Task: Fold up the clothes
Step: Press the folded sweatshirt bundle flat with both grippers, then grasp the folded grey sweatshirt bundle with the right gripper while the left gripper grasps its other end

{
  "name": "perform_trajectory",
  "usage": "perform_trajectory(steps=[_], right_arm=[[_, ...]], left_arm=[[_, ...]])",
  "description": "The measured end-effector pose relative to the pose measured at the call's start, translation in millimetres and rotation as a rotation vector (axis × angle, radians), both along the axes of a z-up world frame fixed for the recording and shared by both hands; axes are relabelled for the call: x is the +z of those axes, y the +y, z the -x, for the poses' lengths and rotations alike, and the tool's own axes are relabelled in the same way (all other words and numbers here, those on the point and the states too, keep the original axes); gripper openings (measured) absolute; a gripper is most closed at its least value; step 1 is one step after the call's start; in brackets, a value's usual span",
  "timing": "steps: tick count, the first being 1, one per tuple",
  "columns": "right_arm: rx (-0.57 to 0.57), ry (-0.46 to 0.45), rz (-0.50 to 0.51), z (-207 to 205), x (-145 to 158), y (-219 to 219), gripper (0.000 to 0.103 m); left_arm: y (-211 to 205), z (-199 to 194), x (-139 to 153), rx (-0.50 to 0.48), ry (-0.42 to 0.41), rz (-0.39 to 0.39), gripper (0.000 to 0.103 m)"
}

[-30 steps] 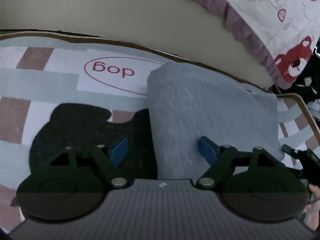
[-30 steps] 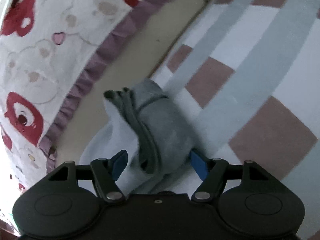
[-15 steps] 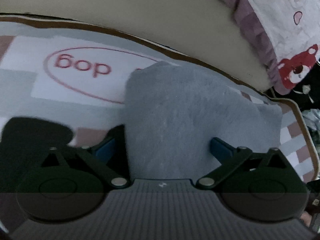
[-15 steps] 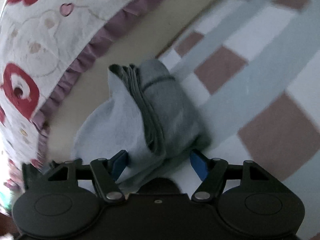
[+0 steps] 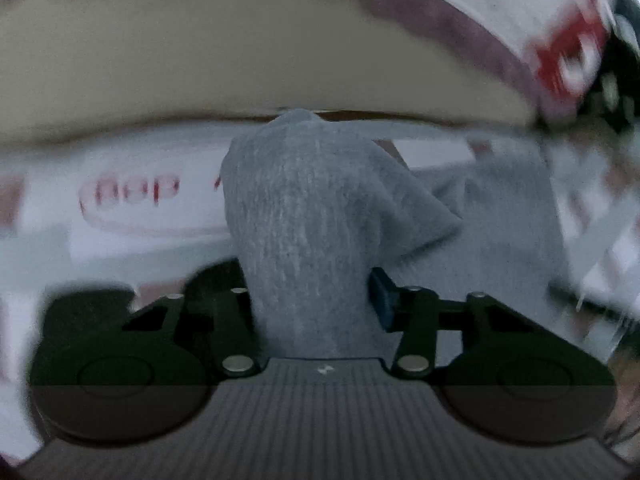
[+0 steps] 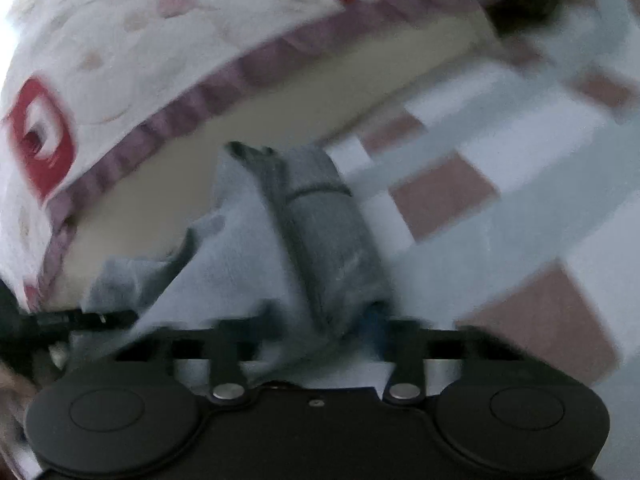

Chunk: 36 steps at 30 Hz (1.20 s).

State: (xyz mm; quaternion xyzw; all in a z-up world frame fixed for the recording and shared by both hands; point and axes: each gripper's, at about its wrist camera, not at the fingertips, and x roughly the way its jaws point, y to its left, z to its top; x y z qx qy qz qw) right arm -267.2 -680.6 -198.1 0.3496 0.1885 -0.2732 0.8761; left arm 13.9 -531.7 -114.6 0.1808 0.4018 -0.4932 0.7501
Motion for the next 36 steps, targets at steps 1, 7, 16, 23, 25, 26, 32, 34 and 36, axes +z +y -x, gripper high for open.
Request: perform_trajectory(steps=[1, 7, 16, 23, 25, 26, 32, 34, 36], right_arm=[[0.017, 0.050, 0.056, -6, 4, 3, 0.031], [-0.031, 0.093, -0.011, -6, 13, -3, 0.035], [0.048, 0.208, -0.023, -8, 16, -4, 0.074], [0.017, 0.062, 0.035, -1, -2, -7, 0.093], [0.028, 0.016, 0.051, -6, -6, -5, 0.093], [0.033, -0.008, 0.058, -9, -7, -3, 0.094], [0.033, -0.087, 0.165, -5, 20, 4, 0.040], [0.037, -0.054, 0.282, -6, 46, 16, 0.038], [0.020, -0.026, 0.377, -5, 62, 27, 0.038]], left_arm=[[-5, 11, 4, -0.021, -0.061, -0.022, 0.042], [-6, -1, 2, 0.040, 0.006, -0.018, 0.047], [25, -47, -23, 0.152, 0.305, 0.070, 0.056], [32, -39, -14, 0.040, 0.282, 0.155, 0.050], [37, -37, -11, 0.023, 0.297, 0.197, 0.050], [40, -38, -10, 0.030, 0.308, 0.202, 0.050], [44, -21, 3, 0.051, 0.277, 0.217, 0.042], [46, -7, 12, 0.023, 0.258, 0.211, 0.042], [42, 6, 13, 0.013, 0.256, 0.168, 0.042]])
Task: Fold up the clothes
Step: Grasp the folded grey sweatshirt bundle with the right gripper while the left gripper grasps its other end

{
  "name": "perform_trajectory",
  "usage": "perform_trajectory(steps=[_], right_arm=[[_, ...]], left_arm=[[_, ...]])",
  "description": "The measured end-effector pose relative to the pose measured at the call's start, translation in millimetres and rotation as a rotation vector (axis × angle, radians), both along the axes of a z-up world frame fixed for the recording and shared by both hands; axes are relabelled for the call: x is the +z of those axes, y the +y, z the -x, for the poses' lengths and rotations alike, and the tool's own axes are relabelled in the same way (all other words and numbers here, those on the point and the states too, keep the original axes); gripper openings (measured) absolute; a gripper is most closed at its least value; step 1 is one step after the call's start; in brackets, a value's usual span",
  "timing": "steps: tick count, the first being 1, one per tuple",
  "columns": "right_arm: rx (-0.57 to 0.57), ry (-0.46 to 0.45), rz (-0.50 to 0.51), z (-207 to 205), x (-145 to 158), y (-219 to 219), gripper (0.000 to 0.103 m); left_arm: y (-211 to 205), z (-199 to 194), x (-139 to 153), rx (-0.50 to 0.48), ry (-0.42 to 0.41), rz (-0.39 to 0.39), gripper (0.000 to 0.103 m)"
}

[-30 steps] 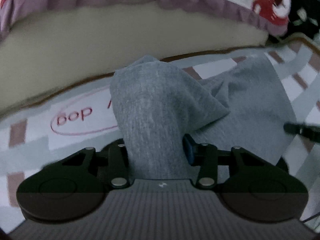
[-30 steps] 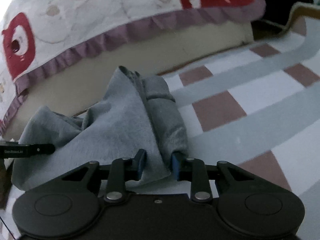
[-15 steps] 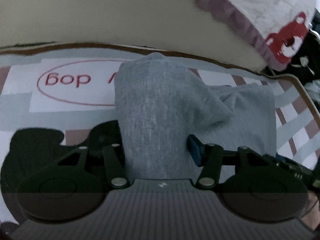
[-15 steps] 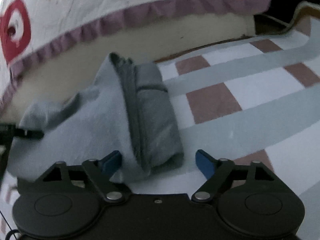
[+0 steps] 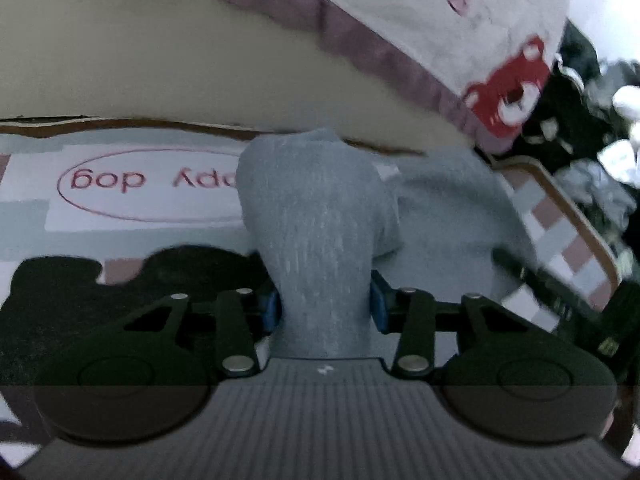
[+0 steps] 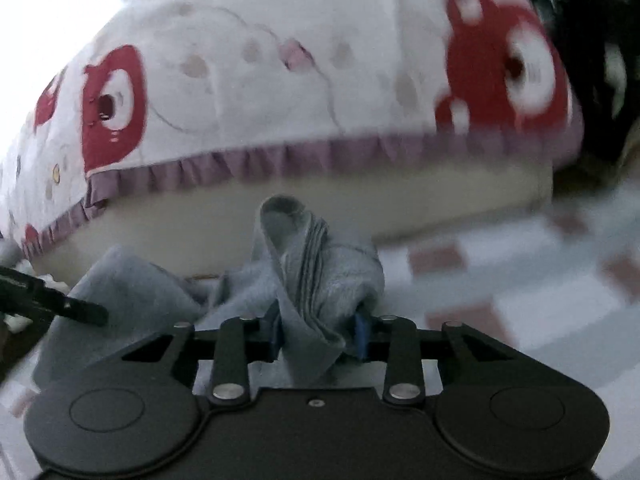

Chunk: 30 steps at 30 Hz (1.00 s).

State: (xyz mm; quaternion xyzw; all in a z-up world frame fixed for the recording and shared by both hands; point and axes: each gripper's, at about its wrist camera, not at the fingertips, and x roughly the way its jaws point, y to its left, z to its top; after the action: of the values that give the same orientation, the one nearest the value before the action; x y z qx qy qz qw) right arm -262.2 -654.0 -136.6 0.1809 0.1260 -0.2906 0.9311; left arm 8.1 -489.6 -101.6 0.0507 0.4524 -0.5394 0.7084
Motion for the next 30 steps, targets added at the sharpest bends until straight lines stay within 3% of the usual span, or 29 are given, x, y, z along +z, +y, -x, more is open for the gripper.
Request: perform_trajectory(steps=[3, 5, 9, 10, 13, 15, 16, 17, 18, 20, 22, 26, 30], right_arm=[[-0.045, 0.042, -0.094, 5, -7, -21, 0.040], [-0.056, 0.059, -0.179, 10, -25, -34, 0.048], [-0.096, 0.044, -0.321, 13, -37, -47, 0.076], [-0.111, 0.053, -0.362, 12, -40, -51, 0.091], [-0.113, 0.007, -0.440, 15, -53, -55, 0.095], [-0.064, -0.057, -0.454, 14, -60, -54, 0.093], [-0.057, -0.078, -0.452, 12, -62, -54, 0.085], [-0.045, -0.099, -0.450, 11, -64, -54, 0.066], [-0.014, -0.122, -0.454, 9, -66, -53, 0.057], [-0.002, -0.180, -0.430, 12, -63, -48, 0.046], [0.009, -0.134, -0.336, 5, -43, -40, 0.044], [0.039, -0.096, -0.204, -1, -7, -20, 0.042], [0.076, -0.081, -0.167, -6, 8, -13, 0.042]], left_arm=[[-3, 5, -12, 0.018, -0.055, -0.043, 0.045], [-3, 3, -22, 0.043, -0.064, -0.056, 0.051], [1, -21, -40, 0.134, 0.130, -0.018, 0.056], [1, -24, -43, 0.148, 0.162, -0.013, 0.057], [-2, -27, -51, 0.135, 0.179, -0.012, 0.062], [-4, -30, -60, 0.105, 0.198, -0.016, 0.069], [-8, -32, -68, 0.076, 0.235, -0.022, 0.075], [-12, -34, -74, 0.043, 0.258, -0.014, 0.078], [-15, -34, -76, 0.014, 0.249, -0.004, 0.078], [-19, -28, -68, 0.004, 0.194, -0.029, 0.066], [-20, -15, -54, -0.012, 0.096, -0.049, 0.042], [-15, 15, -31, -0.053, -0.075, -0.080, 0.036], [0, 21, -28, -0.018, -0.054, -0.084, 0.035]])
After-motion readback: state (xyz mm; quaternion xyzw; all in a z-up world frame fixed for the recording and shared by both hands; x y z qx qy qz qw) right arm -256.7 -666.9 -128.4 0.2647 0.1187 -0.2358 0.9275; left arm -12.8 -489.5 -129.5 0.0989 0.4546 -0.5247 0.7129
